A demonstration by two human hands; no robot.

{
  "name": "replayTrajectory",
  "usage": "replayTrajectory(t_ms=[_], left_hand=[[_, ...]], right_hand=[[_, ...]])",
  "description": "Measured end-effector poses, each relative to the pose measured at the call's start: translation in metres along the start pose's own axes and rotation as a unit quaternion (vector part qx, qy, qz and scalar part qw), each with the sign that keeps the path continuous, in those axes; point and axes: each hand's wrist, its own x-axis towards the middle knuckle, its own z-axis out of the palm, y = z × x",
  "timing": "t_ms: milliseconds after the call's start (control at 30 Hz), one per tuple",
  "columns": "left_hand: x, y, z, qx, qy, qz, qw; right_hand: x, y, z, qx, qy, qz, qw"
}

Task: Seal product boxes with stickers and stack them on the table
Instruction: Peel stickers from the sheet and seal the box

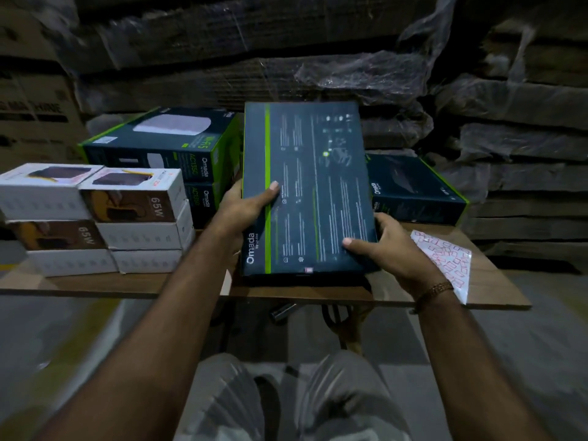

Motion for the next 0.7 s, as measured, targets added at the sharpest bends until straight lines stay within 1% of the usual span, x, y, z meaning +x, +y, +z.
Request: replayTrajectory(t_ms=[67,100,167,233,333,467,600,700], left_hand=[[-0.003,0.007,0.004,0.0,-0.029,0.055,0.998],[-0.004,0.009,0.006,0.002,-0.035,0.074,0.997],[-0.007,0.014,0.011,0.014,-0.025,0.096,0.995],[-0.01,0.022,0.015,0.029,0.005,0.12,0.992],[-0.011,0.033,0.016,0.05,0.021,0.159,0.986],[-0.02,0.045,0.014,0.088,0.003,0.223,0.971],[-0.029,0.058,0.016,0.044,-0.017,0.255,0.966],[-0.034,0.07,0.016,0.02,-0.029,0.274,0.961]], right_hand=[[0.001,-0.014,0.005,-0.012,0.021,-0.046,0.999],[0.002,-0.02,0.008,-0.028,0.047,-0.073,0.996],[0.009,-0.028,0.011,-0.06,0.102,-0.108,0.987],[0.012,-0.034,0.01,-0.053,0.135,-0.119,0.982],[0.011,-0.046,0.007,-0.045,0.163,-0.139,0.976],[0.01,-0.058,0.008,-0.043,0.191,-0.191,0.962],[0.012,-0.065,0.005,-0.032,0.224,-0.228,0.947],[0.008,-0.069,0.002,-0.045,0.237,-0.263,0.934]])
